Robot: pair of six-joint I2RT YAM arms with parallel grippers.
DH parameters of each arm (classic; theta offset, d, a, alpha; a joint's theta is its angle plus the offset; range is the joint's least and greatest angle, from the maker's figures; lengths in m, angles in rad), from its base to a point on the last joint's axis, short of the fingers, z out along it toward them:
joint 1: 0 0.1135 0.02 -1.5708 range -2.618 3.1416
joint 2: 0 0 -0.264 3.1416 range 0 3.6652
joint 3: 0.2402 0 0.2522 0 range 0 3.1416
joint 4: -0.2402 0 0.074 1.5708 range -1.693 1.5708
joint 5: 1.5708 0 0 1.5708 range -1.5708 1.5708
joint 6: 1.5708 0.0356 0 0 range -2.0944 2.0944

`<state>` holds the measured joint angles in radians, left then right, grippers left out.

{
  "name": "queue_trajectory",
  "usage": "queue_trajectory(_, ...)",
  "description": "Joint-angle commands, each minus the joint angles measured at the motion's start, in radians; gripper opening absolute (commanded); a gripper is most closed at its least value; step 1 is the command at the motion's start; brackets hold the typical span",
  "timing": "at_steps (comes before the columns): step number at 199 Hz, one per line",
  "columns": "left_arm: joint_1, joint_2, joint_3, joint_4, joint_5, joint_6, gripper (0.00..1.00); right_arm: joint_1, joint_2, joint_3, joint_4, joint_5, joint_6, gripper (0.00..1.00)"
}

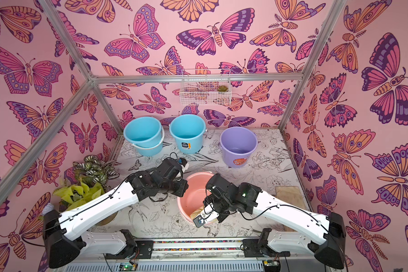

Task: Wipe the inside of the bucket with a cloth
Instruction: Wipe the dirt from the inside of the bucket.

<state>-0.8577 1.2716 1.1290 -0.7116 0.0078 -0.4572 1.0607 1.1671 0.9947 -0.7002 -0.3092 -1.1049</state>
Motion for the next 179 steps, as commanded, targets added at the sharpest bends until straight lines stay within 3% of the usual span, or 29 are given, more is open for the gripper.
queue_trajectory(1,0.009,-0.009,0.035,0.043,-0.001,-0.028,0.00,0.024,0.041,-0.014,0.206,-0.079,0.058,0.00)
queue_trajectory(52,0.009,-0.009,0.035,0.050,0.026,-0.027,0.00,0.024,0.154,-0.004,0.475,0.036,-0.011,0.00)
queue_trajectory(79,0.009,0.031,0.037,0.048,0.045,-0.023,0.00,-0.002,0.198,0.032,0.453,0.113,-0.179,0.00)
queue_trajectory(124,0.008,0.026,0.023,0.048,0.061,-0.026,0.00,-0.145,0.166,0.062,0.306,0.135,-0.403,0.00)
queue_trajectory(179,0.000,0.035,0.031,0.048,0.073,-0.018,0.00,-0.182,0.224,0.105,0.336,0.199,-0.555,0.00)
